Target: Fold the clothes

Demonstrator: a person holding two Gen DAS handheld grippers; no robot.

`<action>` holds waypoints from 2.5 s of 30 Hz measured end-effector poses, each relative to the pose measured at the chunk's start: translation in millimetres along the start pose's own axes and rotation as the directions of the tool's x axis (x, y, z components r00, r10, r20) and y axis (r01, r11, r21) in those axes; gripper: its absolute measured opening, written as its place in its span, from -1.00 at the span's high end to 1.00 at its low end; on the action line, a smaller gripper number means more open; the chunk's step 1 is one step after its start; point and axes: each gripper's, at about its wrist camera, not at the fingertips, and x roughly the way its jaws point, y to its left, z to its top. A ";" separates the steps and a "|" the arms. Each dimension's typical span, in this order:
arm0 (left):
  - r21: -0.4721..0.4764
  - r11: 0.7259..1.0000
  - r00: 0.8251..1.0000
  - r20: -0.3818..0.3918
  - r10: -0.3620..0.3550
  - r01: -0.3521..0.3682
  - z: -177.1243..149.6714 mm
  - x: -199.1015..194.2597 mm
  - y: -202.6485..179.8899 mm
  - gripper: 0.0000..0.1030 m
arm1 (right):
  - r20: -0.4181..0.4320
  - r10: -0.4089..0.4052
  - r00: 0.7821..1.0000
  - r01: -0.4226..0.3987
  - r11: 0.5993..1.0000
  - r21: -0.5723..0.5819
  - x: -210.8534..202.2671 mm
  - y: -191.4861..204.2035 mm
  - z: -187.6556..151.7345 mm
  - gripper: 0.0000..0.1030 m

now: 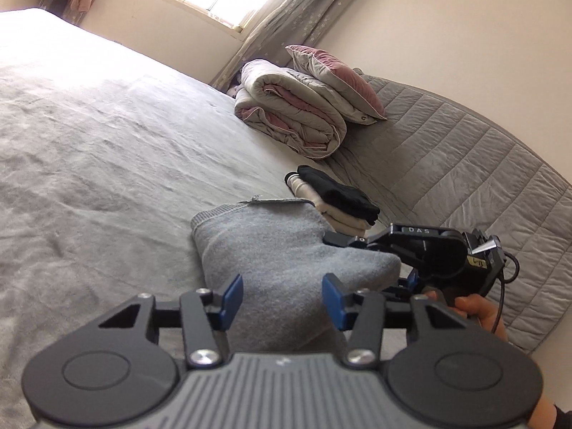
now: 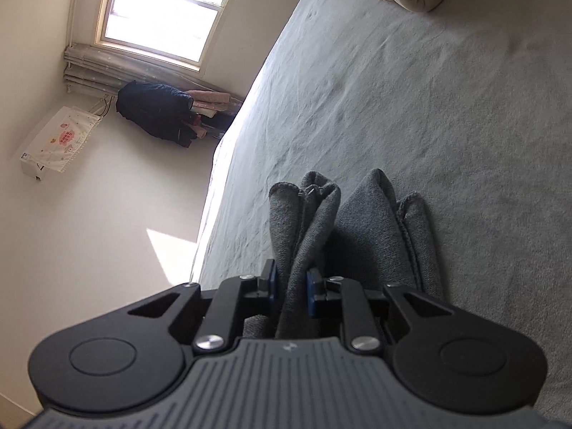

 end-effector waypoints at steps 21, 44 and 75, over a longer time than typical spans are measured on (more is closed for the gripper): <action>0.239 0.971 0.995 -0.092 0.027 -0.004 -13.4 37.6 -41.7 0.22 | 0.107 -0.179 0.978 0.192 0.972 -0.134 -31.5 -9.0 -3.2 0.14; 0.291 0.934 0.952 -0.278 -0.127 0.209 -48.4 98.0 -68.0 0.61 | 0.197 -0.302 0.933 0.359 0.828 -0.432 27.5 -2.2 -0.8 0.91; -0.189 0.980 0.984 -0.150 -0.095 0.066 17.7 68.5 43.3 -0.58 | -0.026 -0.209 0.978 0.199 0.955 -0.218 -57.6 -13.1 -47.5 -0.24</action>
